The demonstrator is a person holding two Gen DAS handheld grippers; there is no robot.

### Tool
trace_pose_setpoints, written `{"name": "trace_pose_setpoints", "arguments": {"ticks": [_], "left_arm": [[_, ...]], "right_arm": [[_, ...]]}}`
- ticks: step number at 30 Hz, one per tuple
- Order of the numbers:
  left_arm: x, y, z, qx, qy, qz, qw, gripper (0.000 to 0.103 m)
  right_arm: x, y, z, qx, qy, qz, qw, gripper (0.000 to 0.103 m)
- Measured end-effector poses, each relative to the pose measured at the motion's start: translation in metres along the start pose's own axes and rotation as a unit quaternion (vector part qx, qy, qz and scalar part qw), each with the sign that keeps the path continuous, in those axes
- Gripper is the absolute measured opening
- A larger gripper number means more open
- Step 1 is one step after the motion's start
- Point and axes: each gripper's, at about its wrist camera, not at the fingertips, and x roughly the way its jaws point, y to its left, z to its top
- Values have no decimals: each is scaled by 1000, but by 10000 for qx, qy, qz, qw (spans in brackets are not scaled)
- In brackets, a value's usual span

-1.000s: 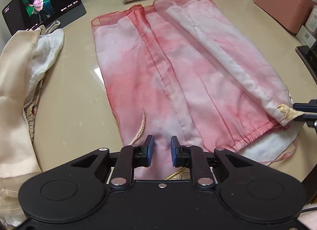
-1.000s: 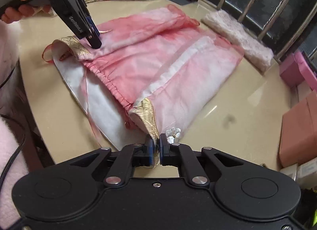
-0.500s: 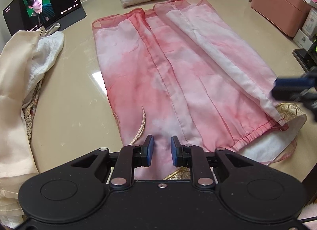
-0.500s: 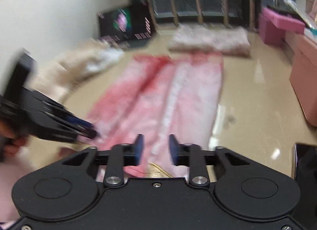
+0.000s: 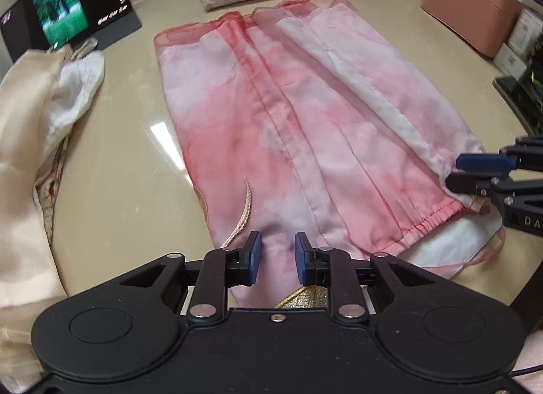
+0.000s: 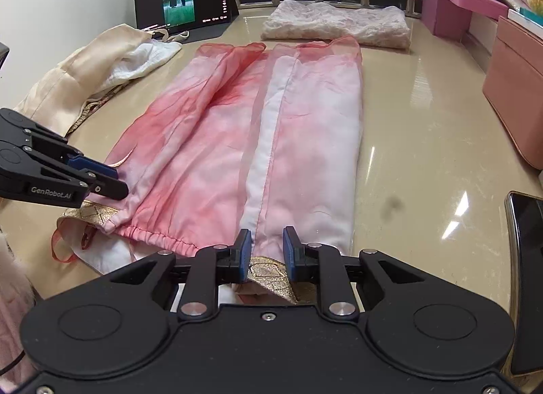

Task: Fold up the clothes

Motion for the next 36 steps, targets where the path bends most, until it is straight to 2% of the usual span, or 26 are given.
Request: {"name": "trace_pose_setpoints", "arguments": {"ticks": [2, 3, 5, 7, 8, 9, 10, 12, 14, 16, 17, 19, 22, 26, 29, 33, 36], "left_arm": [[-5, 7, 4, -197, -12, -133, 9997, 24], [-13, 13, 5, -276, -166, -245, 9992, 26], [-36, 31, 10, -465, -593, -523, 9958, 44], [-53, 59, 19, -776, -894, -711, 9904, 93], [-61, 73, 24, -930, -1042, -804, 9869, 102], [-65, 89, 31, -1050, -1152, -891, 9837, 103], [-65, 104, 39, -1136, -1171, -1005, 9815, 103], [-50, 129, 56, -1367, -1063, -1150, 9782, 103], [-28, 152, 73, -1623, -889, -1254, 9747, 103], [0, 163, 87, -1881, -669, -1151, 9731, 102], [13, 165, 93, -1861, -604, -1011, 9754, 101], [37, 165, 103, -1773, -510, -717, 9802, 91], [61, 163, 114, -1574, -453, -619, 9846, 80], [73, 158, 123, -1219, -676, -466, 9891, 79], [80, 157, 128, -985, -844, -367, 9909, 85], [90, 143, 134, -514, -1075, -70, 9929, 91], [98, 135, 140, -315, -1210, 18, 9922, 94]], "right_arm": [[-1, -5, 4, 145, 9, 157, 9998, 30], [-7, -11, 8, 279, -82, 352, 9990, 33], [-26, -29, 20, 571, -422, 833, 9940, 44], [-46, -53, 38, 785, -707, 1218, 9869, 69], [-54, -66, 50, 833, -789, 1343, 9843, 75], [-60, -78, 62, 831, -820, 1379, 9835, 85], [-64, -90, 75, 774, -813, 1352, 9844, 89], [-60, -110, 102, 572, -675, 1283, 9878, 89], [-42, -128, 128, 437, -319, 1291, 9902, 89], [-13, -143, 150, 518, 176, 1364, 9891, 89], [2, -150, 159, 584, 387, 1443, 9870, 89], [32, -158, 173, 724, 592, 1553, 9834, 89], [75, -164, 185, 872, 734, 1509, 9820, 89], [121, -172, 189, 953, 801, 1499, 9808, 89], [136, -178, 191, 1034, 560, 1777, 9770, 89], [148, -176, 194, 826, 455, 2221, 9705, 89], [155, -178, 199, 890, 410, 2437, 9649, 89]]}}
